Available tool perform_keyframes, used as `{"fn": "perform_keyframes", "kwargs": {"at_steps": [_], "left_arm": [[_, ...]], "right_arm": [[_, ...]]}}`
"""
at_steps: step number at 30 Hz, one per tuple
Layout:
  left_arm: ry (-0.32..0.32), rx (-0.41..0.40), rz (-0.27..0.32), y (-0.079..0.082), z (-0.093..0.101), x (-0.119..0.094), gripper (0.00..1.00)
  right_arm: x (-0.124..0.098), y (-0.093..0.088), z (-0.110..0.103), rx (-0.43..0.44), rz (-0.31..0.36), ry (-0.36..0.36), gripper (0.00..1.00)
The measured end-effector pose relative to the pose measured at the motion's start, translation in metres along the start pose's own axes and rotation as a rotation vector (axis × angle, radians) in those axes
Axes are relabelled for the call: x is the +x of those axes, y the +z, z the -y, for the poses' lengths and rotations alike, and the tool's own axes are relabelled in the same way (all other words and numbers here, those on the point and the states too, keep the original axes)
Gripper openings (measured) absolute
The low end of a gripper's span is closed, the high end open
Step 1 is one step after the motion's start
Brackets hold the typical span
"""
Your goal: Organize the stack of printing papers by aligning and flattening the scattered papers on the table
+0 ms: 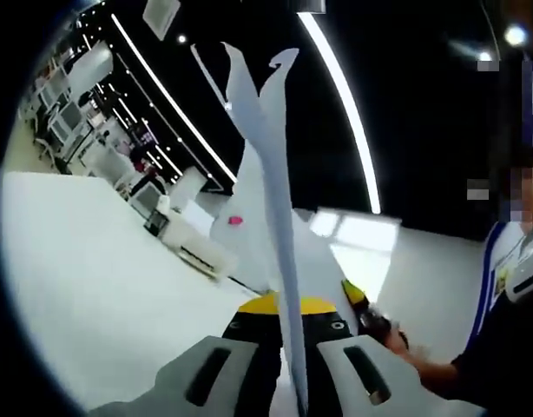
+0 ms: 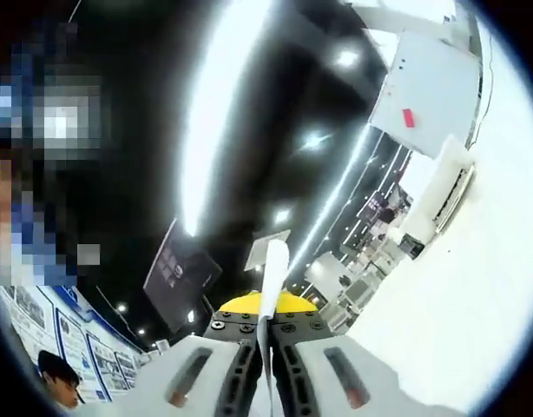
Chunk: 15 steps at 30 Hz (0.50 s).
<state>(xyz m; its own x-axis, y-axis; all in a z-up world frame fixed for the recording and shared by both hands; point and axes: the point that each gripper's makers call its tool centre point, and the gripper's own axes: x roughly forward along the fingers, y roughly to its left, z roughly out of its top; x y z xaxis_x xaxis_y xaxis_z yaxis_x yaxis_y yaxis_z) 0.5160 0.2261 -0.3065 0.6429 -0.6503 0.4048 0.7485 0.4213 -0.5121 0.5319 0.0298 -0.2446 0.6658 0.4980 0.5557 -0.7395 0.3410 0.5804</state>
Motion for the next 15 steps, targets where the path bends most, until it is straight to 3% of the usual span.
{"fn": "perform_keyframes", "kwargs": {"at_steps": [15], "left_arm": [[-0.038,-0.079,0.018,0.006,0.004,-0.001,0.12]], "right_arm": [[-0.003,-0.010,0.011,-0.005,-0.011,-0.040,0.00]]}}
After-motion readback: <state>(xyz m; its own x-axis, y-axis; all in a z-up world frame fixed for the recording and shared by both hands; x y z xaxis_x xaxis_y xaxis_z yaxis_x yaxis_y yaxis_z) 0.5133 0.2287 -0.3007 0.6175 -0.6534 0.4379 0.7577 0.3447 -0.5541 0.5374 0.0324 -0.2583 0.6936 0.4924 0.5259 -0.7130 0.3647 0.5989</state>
